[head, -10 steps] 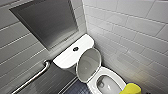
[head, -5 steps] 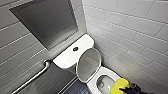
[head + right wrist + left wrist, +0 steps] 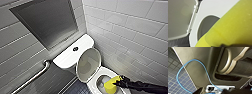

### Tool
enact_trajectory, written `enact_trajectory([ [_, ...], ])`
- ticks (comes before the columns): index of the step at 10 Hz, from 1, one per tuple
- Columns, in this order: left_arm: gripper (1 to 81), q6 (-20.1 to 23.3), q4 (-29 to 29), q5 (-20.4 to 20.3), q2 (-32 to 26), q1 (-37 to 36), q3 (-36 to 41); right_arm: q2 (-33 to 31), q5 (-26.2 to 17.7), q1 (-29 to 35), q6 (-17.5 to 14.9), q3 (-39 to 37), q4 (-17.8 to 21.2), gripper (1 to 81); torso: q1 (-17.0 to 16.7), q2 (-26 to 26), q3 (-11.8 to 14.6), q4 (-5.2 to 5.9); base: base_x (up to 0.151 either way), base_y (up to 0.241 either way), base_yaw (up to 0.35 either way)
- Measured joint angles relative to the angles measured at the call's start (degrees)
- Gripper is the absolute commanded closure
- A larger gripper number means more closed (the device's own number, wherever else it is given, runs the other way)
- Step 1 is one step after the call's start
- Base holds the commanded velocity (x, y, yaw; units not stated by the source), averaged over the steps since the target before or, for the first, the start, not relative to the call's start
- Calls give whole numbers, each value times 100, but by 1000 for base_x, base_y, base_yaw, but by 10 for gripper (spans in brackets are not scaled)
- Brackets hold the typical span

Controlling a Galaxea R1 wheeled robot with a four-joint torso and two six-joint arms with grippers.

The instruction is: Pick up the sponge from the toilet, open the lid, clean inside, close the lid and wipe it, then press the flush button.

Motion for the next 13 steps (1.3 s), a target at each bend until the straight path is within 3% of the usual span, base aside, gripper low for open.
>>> enact_trajectory([
  [3,10,0,0,0,-1,0,0,645,-885,499,30,-455,-265,811,0,0,0,0,0,0,0],
  [8,10,0,0,-2,-1,0,0,1006,-1665,841,11,-614,-433,811,0,0,-5,0,0,0,0],
  [13,10,0,0,0,-1,-2,0,1261,-1723,1025,17,-914,-948,811,0,2,-5,0,0,0,0],
])
